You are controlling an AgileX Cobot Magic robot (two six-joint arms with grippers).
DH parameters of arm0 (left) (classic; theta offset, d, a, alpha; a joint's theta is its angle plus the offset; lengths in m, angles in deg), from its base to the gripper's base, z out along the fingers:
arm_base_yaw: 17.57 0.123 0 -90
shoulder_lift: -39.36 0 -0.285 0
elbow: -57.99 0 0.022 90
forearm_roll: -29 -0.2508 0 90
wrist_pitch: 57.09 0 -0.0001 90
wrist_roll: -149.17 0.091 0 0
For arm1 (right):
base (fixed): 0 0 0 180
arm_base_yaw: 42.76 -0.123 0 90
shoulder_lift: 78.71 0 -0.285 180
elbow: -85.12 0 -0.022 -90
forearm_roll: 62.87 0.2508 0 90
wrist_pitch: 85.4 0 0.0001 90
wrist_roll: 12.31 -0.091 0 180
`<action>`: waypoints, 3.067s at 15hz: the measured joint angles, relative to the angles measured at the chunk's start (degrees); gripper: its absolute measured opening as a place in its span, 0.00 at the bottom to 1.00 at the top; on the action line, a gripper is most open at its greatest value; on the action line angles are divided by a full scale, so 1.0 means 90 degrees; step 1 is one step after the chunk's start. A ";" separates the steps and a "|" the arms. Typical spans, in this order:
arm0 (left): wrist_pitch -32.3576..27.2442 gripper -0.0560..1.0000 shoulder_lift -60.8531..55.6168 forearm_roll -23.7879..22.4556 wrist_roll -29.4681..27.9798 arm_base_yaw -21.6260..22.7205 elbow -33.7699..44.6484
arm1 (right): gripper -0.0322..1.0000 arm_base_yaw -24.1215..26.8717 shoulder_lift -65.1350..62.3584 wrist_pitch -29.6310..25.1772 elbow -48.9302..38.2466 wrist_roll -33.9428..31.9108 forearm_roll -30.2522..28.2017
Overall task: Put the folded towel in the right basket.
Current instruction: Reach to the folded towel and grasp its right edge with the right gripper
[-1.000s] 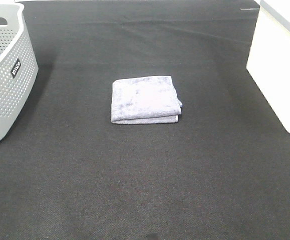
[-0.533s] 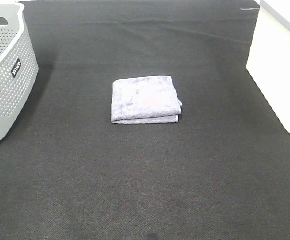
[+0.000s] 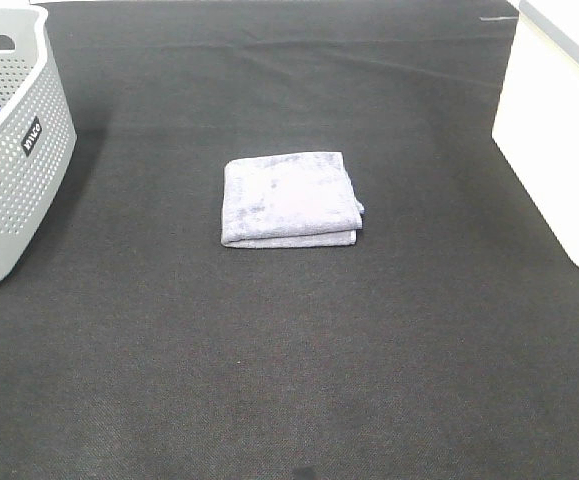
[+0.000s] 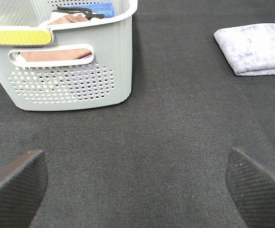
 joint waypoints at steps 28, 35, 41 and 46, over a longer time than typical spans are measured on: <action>0.0000 0.97 0.0000 0.0000 0.0000 0.0000 0.0000 | 0.72 -0.1089 1.1911 -0.0223 0.8448 0.0949 0.1432; 0.0000 0.97 0.0000 0.0000 0.0000 0.0000 0.0000 | 0.72 -0.1299 1.3834 -0.0738 0.8925 0.0955 0.2667; 0.0000 0.97 0.0000 0.0000 0.0000 0.0000 0.0000 | 0.72 -0.1299 1.5642 -0.0949 1.0154 0.0942 0.3310; 0.0000 0.97 0.0000 0.0000 0.0000 0.0000 0.0000 | 0.72 -0.1292 1.6336 -0.0955 1.0740 0.0910 0.3317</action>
